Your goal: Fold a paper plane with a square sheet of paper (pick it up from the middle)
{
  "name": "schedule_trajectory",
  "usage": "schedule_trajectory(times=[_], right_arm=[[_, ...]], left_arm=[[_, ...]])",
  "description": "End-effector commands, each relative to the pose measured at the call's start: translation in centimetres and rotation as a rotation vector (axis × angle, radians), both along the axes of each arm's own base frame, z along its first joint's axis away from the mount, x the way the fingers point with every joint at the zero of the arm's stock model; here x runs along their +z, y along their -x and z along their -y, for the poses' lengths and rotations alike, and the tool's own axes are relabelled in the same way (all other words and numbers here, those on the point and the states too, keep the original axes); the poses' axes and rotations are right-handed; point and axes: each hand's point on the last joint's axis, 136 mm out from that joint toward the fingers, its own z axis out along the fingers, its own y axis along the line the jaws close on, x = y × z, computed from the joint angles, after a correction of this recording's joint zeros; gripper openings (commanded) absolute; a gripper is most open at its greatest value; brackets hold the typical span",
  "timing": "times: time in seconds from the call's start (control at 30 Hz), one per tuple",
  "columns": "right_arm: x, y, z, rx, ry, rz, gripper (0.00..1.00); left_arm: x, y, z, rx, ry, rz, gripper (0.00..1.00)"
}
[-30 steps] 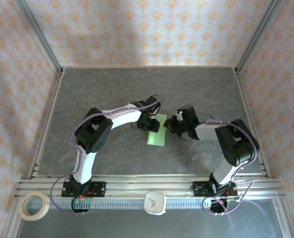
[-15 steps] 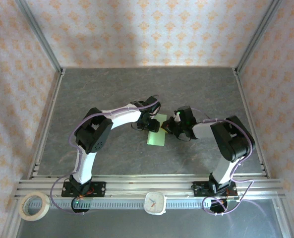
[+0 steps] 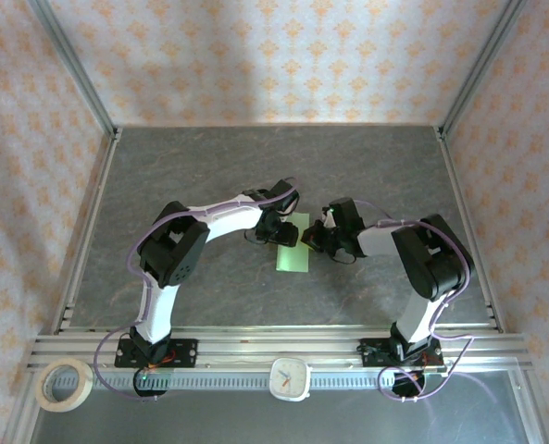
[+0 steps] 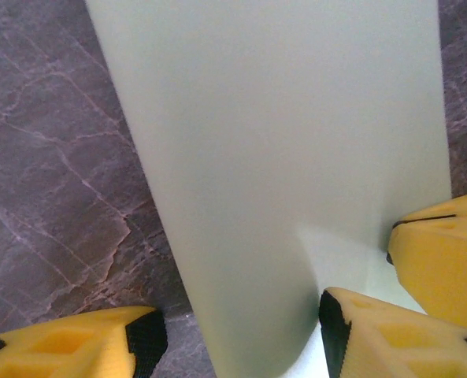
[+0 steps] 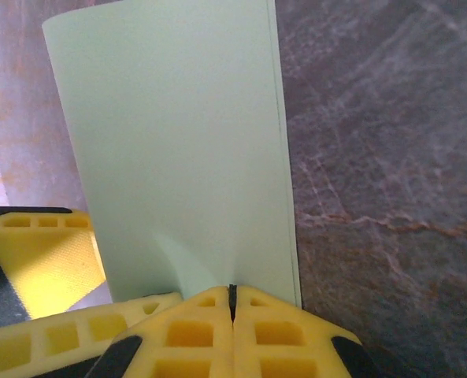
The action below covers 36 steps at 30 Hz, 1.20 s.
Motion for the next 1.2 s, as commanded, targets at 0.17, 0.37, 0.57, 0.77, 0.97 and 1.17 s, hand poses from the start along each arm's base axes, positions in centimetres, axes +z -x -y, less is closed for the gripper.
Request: schedule_trajectory(times=[0.17, 0.37, 0.57, 0.77, 0.97, 1.17], right_arm=[[-5.7, 2.7, 3.4, 0.082, 0.267, -0.112, 0.0], [-6.0, 2.4, 3.7, 0.131, 0.286, -0.121, 0.0], [-5.8, 2.2, 3.9, 0.117, 0.245, -0.137, 0.0], [-5.8, 2.3, 3.9, 0.097, 0.215, -0.152, 0.0], [-6.2, 2.5, 4.1, 0.089, 0.222, -0.166, 0.0], [-6.2, 2.5, 4.1, 0.09, 0.223, -0.168, 0.0]], left_arm=[[1.1, -1.4, 0.3, 0.072, 0.075, 0.109, 0.62], [7.9, -2.7, -0.9, 0.173, 0.259, 0.234, 0.62], [11.2, -2.0, 0.3, 0.17, 0.637, 0.208, 0.33], [10.6, -1.0, 2.7, 0.129, 0.8, 0.091, 0.0], [8.6, -0.7, 3.6, 0.133, 0.83, 0.013, 0.0], [5.6, -0.3, 3.6, 0.123, 0.73, -0.04, 0.0]])
